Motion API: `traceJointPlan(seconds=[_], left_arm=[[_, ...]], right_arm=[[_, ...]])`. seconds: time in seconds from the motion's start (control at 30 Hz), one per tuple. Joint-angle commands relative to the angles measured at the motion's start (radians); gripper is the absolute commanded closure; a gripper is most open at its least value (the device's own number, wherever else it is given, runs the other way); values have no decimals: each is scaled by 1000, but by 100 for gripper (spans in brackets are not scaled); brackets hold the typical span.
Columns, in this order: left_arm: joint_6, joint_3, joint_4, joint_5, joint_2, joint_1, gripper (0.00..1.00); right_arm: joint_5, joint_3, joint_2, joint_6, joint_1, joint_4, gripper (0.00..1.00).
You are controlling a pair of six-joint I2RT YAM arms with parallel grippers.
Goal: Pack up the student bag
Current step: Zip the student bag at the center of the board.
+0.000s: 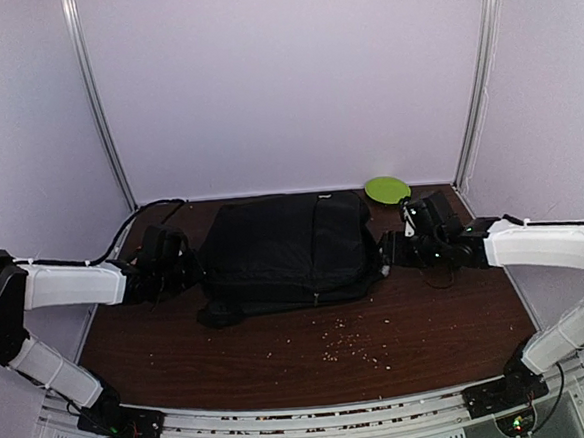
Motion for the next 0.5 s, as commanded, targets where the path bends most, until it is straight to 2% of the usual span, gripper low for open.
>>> traceJointPlan(seconds=[0.0,0.2,0.3,0.33,0.4,0.43,0.47], left_arm=[[119,45,-146,-9,-15,33,100],[203,92,-232,-27,-59,33,100],[256,127,-268,30,-96,25,100],[267,138,-283,28,-117,9,92],[293,161,-318,-24,-180,-47,52],[305,179,-337,-54,-198,-83,38],[316,204,-356,-78,-209,-117,30]], right_arm=[[-14,-116,-152,62,-8,176,32],[-102,-147,-123,170,-17,358,31],[-144,-150,-79,247,-20,448,32],[-143,-161,-82,269,-20,478,32],[-117,-189,-104,303,-18,512,32],[-100,-202,-124,313,-18,509,32],[-85,-212,-134,319,-18,506,32]])
